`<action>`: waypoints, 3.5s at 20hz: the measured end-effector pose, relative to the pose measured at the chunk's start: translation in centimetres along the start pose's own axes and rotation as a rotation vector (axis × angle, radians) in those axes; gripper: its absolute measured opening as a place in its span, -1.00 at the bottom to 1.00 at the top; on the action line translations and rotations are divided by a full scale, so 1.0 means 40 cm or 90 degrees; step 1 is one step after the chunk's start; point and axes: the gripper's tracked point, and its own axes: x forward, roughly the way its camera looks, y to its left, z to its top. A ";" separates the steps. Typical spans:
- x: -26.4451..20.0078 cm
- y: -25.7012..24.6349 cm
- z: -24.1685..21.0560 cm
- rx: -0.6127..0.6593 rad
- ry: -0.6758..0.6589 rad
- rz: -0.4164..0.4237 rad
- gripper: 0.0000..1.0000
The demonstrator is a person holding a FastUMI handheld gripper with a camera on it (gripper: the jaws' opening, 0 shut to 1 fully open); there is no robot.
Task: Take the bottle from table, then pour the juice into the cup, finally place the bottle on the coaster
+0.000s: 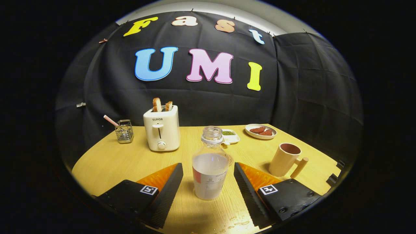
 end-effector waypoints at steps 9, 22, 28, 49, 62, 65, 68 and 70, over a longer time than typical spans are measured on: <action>0.101 -0.018 -0.050 -0.052 0.012 -0.016 0.95; 0.114 0.001 -0.042 -0.049 -0.010 0.008 0.51; 0.080 -0.015 -0.014 -0.025 0.013 0.046 0.46; 0.046 -0.269 0.199 0.092 0.040 0.123 0.46; 0.078 -0.344 0.130 0.413 0.133 0.184 0.46; 0.094 -0.330 0.094 0.501 0.175 0.173 0.45; 0.113 -0.336 0.079 0.557 0.194 0.146 0.45; 0.127 -0.332 0.077 0.615 0.210 0.138 0.45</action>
